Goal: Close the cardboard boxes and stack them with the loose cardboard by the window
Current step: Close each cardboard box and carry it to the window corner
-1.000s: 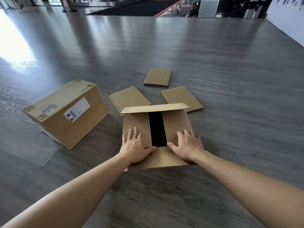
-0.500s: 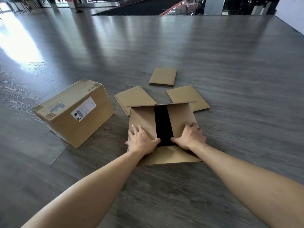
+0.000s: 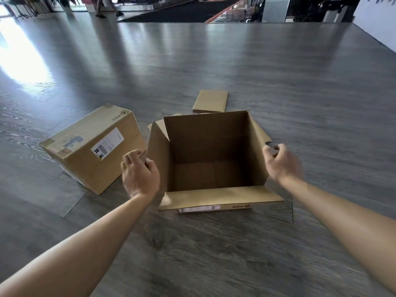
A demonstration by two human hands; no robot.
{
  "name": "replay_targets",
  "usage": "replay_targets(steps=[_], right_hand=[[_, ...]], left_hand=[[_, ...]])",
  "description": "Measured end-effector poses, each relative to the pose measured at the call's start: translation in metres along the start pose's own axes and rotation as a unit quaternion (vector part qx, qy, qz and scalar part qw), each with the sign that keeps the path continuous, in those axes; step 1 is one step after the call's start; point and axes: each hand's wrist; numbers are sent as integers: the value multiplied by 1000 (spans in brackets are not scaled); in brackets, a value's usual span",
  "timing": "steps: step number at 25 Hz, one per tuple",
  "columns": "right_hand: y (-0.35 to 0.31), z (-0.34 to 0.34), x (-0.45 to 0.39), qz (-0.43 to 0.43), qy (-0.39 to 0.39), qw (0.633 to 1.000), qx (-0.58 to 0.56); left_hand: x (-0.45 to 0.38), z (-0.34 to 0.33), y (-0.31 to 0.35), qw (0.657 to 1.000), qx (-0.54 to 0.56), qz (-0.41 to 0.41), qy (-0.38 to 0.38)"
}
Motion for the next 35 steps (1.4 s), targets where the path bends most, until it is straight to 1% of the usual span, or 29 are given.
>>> replay_targets(steps=[1, 3, 5, 7, 8, 9, 11, 13, 14, 15, 16, 18, 21, 25, 28, 31, 33, 35], right_hand=[[5, 2, -2, 2, 49, 999, 18], [13, 5, -7, 6, 115, 993, 20], [24, 5, -10, 8, 140, 990, 29], [39, 1, -14, 2, 143, 986, 88], [46, -1, -16, 0, 125, 983, 133], [52, -5, -16, -1, 90, 980, 175], [61, -12, -15, -11, -28, 972, 235], [65, -18, -11, -30, -162, 954, 251], [66, -21, -9, -36, -211, 946, 245], [68, -23, -8, -36, -242, 940, 240], [68, -25, -7, -35, -255, 937, 237], [66, -25, -7, -27, -244, 940, 237], [56, -23, -10, 3, -187, 951, 245], [32, -24, -12, 83, -129, 952, 265], [11, -30, -7, 142, -131, 943, 271], [-3, -37, 3, 177, -155, 935, 265], [-5, -42, 9, 199, -168, 927, 269], [-1, -46, 14, 211, -179, 919, 280]], left_hand=[[-2, 1, -5, 999, -36, -10, 22], [-7, 2, -15, 994, -105, 7, 19], [-8, -1, -23, 981, -185, 50, -31], [-6, -5, -30, 957, -255, 91, -102], [-4, -8, -32, 944, -279, 104, -141], [-3, -10, -36, 933, -293, 109, -181], [-1, -15, -46, 915, -286, 106, -263], [1, -18, -57, 896, -259, 112, -343], [3, -18, -61, 886, -247, 118, -375], [4, -19, -64, 879, -237, 122, -395], [5, -19, -66, 877, -230, 124, -404], [5, -18, -67, 882, -228, 113, -397], [1, -18, -58, 897, -250, 60, -360], [-3, -27, -39, 910, -256, -16, -325], [-4, -38, -26, 916, -249, -78, -305], [-1, -53, -16, 910, -243, -140, -304], [-1, -64, -10, 911, -230, -158, -305], [-3, -76, -4, 918, -211, -164, -293]])
Point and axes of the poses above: each hand's wrist, its own x-axis away from the middle knuckle, its own z-axis out of the back of the hand, y = z × x, and after that the axes turned 10 degrees about x, right-handed
